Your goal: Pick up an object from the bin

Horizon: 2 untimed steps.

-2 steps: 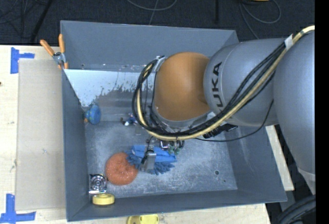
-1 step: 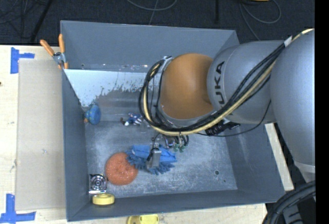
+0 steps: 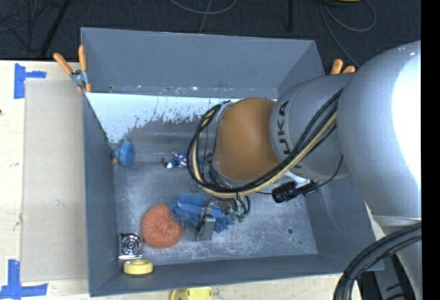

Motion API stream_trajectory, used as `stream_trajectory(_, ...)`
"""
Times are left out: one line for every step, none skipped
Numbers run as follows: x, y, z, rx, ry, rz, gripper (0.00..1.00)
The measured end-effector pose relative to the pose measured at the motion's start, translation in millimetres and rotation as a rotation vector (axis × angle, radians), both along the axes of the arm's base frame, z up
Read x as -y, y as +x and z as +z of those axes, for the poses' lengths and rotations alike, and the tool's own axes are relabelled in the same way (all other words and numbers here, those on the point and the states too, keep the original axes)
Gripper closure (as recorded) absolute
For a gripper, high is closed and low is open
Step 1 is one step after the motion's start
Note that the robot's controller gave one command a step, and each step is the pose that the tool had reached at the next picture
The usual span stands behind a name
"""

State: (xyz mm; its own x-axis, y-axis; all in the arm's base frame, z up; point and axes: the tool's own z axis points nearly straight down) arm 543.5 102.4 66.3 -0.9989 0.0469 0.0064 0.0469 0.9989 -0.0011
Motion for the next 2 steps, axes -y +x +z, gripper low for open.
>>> stream_trajectory(4.2, -5.8, 2.7, 0.003, 0.0, -0.187, 1.0)
stream_trajectory(4.4, -5.7, 2.8, 0.003, 0.0, -0.188, 1.0)
